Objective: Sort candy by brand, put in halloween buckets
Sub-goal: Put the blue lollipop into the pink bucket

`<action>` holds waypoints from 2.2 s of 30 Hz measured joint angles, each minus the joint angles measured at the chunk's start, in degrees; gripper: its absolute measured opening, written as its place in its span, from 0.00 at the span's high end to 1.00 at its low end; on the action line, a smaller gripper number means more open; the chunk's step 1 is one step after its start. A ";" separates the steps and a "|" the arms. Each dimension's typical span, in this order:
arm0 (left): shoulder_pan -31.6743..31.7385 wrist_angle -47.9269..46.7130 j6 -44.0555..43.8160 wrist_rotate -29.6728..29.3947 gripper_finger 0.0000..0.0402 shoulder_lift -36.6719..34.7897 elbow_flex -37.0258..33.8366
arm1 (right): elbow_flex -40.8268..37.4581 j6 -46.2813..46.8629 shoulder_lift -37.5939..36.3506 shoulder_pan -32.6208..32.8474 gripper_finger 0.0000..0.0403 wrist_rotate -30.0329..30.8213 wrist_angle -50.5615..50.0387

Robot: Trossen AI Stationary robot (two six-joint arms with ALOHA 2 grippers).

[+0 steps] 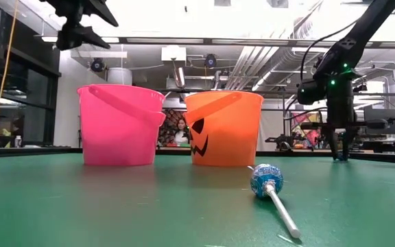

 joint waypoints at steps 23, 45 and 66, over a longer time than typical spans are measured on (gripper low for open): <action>-0.04 0.76 0.31 8.28 0.43 -19.13 0.07 | 20.53 -19.36 -1.93 52.75 0.88 13.14 43.18; -0.07 23.45 0.12 18.21 0.43 -19.67 0.04 | 73.13 -34.85 38.84 60.88 0.52 -0.09 6.06; -15.34 23.16 -0.33 8.85 0.43 2.77 -5.29 | 73.48 -38.51 10.96 61.57 0.34 30.93 -42.69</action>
